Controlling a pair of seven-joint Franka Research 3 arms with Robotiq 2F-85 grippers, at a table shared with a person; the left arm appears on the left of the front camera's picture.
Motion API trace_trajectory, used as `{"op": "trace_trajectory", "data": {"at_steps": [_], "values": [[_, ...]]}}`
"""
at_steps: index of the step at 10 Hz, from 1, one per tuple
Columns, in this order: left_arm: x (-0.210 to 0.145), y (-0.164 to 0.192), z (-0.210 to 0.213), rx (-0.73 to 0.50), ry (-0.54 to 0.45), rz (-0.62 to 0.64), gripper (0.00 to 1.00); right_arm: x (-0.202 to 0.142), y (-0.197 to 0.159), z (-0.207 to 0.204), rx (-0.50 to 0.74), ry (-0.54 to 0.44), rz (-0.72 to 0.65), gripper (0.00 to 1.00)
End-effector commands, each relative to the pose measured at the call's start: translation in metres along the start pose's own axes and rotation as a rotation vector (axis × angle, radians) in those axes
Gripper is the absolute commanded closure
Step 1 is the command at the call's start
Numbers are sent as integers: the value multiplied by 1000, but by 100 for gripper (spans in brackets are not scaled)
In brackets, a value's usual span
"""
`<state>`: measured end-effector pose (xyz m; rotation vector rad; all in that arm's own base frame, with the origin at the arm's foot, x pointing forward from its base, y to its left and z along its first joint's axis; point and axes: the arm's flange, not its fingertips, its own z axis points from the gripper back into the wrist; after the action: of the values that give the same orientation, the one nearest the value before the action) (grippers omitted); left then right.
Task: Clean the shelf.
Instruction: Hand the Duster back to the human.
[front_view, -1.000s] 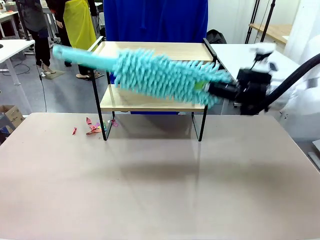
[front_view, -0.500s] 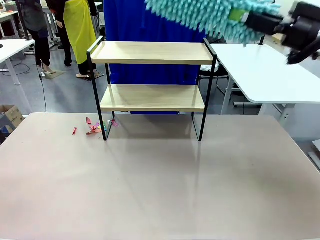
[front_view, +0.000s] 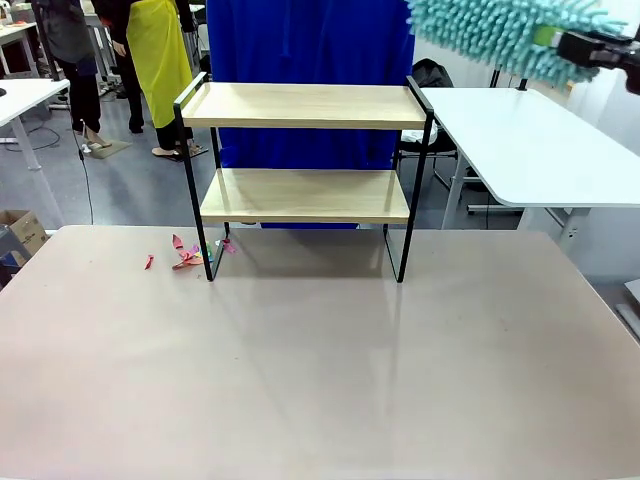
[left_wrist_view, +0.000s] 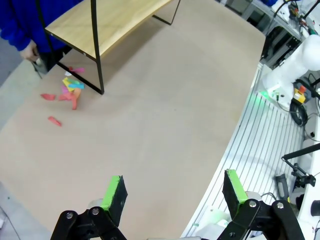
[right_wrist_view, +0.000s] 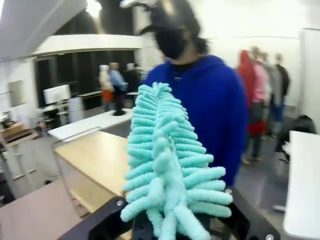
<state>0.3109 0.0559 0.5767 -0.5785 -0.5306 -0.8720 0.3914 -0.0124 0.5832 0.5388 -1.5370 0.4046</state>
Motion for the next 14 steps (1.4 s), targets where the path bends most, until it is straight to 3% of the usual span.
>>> {"op": "trace_trajectory", "data": {"at_steps": [1,3,6,10,12,14], "values": [[3,-1,1,-11,-13,6,0,-9,-1,4,-186,-46,34,84],[3,-1,1,-11,-13,6,0,-21,-19,18,-330,-34,64,84],[3,-1,1,-11,-13,6,0,-52,-38,39,-443,31,90,84],[3,-1,1,-11,-13,6,0,-130,-41,54,-462,144,30,84],[3,-1,1,-11,-13,6,0,-166,-35,58,-451,171,4,84],[3,-1,1,-11,-13,6,0,-180,-33,59,-447,152,18,84]]}}
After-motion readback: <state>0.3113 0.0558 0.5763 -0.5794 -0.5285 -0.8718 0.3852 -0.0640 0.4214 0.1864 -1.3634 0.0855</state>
